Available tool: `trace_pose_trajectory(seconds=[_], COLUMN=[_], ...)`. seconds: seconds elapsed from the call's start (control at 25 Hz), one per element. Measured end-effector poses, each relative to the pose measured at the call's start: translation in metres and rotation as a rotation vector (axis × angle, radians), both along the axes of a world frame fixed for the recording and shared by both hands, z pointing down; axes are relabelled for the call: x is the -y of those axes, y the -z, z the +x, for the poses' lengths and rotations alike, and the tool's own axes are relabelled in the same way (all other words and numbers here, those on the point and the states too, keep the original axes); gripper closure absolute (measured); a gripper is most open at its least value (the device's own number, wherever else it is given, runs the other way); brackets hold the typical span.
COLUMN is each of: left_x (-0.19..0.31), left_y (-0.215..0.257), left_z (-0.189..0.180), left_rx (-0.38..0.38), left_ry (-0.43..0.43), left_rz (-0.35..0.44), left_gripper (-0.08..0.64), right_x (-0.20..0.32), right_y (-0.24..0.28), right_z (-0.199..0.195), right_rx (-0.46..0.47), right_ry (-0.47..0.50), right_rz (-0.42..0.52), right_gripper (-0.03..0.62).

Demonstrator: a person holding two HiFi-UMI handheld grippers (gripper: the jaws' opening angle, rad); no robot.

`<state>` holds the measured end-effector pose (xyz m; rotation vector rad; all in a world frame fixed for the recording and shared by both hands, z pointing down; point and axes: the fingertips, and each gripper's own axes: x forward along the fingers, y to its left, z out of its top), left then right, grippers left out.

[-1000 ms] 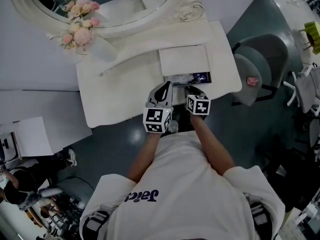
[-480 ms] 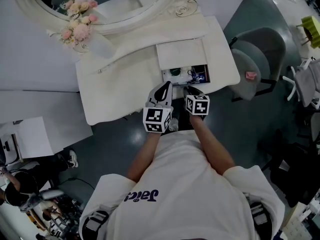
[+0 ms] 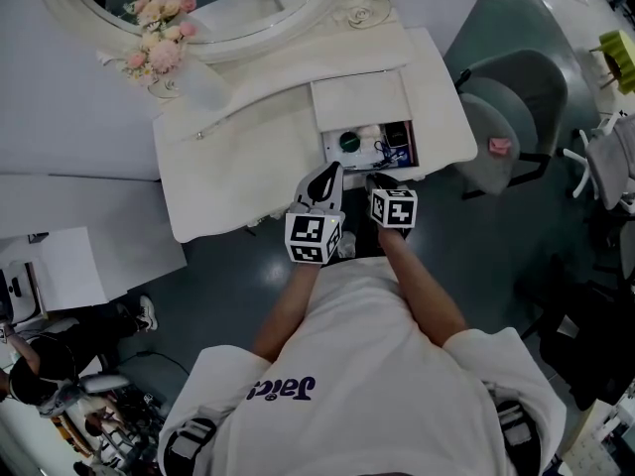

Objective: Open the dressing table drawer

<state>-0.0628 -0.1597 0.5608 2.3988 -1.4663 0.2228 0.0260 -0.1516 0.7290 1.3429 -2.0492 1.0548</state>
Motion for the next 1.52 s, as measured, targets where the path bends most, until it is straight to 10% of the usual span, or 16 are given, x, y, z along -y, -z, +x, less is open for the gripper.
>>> trace_pose_trajectory(seconds=[1.2,1.52], left_x=[-0.018,-0.01], left_y=[0.023,0.055], left_z=[0.003,0.007], left_rx=[0.008,-0.018], left_ry=[0.008,-0.001], left_rz=[0.057,0.126], left_gripper=[0.546,0.546], right_x=[-0.016,0.01], right_y=[0.037,0.142], right_z=[0.018,0.04], right_rx=[0.036,0.051], right_ry=[-0.017,0.01], right_rz=[0.043,0.283], right_gripper=[0.506,0.537])
